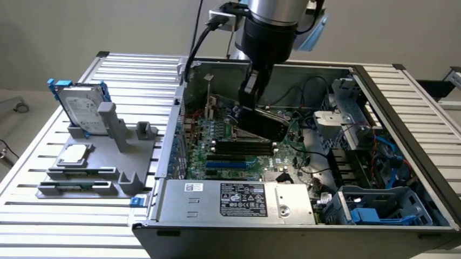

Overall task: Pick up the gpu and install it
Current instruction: 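Insert the gpu into the slot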

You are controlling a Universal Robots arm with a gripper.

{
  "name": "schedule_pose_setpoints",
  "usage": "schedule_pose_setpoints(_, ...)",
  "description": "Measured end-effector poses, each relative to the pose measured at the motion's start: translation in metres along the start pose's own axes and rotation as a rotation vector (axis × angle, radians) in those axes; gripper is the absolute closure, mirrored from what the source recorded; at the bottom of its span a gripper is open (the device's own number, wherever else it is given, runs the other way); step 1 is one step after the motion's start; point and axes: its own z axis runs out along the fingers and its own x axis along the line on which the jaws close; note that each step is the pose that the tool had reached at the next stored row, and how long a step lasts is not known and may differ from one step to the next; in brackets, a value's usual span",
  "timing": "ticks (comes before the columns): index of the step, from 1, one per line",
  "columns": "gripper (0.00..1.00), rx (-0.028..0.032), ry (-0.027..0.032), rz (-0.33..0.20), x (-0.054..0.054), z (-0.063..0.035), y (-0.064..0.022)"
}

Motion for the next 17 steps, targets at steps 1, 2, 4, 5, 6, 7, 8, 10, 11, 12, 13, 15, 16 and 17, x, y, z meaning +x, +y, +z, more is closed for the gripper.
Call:
schedule_pose_setpoints(1, 0.74, 0.0006, 0.0004, -0.018, 0.000, 0.0011, -0.0001)
schedule_pose_setpoints(2, 0.74, 0.0010, 0.0008, -0.036, 0.000, 0.0021, -0.0001)
schedule_pose_setpoints(4, 0.74, 0.0020, 0.0014, -0.073, 0.000, 0.0043, -0.0003)
schedule_pose_setpoints(5, 0.74, 0.0026, 0.0017, -0.092, 0.000, 0.0054, -0.0004)
schedule_pose_setpoints(6, 0.74, 0.0030, 0.0019, -0.110, 0.000, 0.0065, -0.0004)
schedule_pose_setpoints(7, 0.74, 0.0035, 0.0025, -0.128, 0.000, 0.0077, -0.0005)
schedule_pose_setpoints(8, 0.74, 0.0040, 0.0031, -0.146, 0.000, 0.0090, -0.0005)
schedule_pose_setpoints(10, 0.74, 0.0049, 0.0051, -0.183, 0.000, 0.0117, -0.0006)
schedule_pose_setpoints(11, 0.74, 0.0054, 0.0062, -0.200, 0.000, 0.0131, -0.0007)
schedule_pose_setpoints(12, 0.74, 0.0059, 0.0071, -0.219, 0.000, 0.0145, -0.0008)
schedule_pose_setpoints(13, 0.74, 0.0064, 0.0083, -0.236, 0.000, 0.0159, -0.0009)
schedule_pose_setpoints(15, 0.74, 0.0072, 0.0102, -0.271, -0.001, 0.0189, -0.0010)
schedule_pose_setpoints(16, 0.74, 0.0075, 0.0104, -0.287, -0.001, 0.0205, -0.0011)
schedule_pose_setpoints(17, 0.74, 0.0078, 0.0107, -0.301, -0.001, 0.0221, -0.0011)
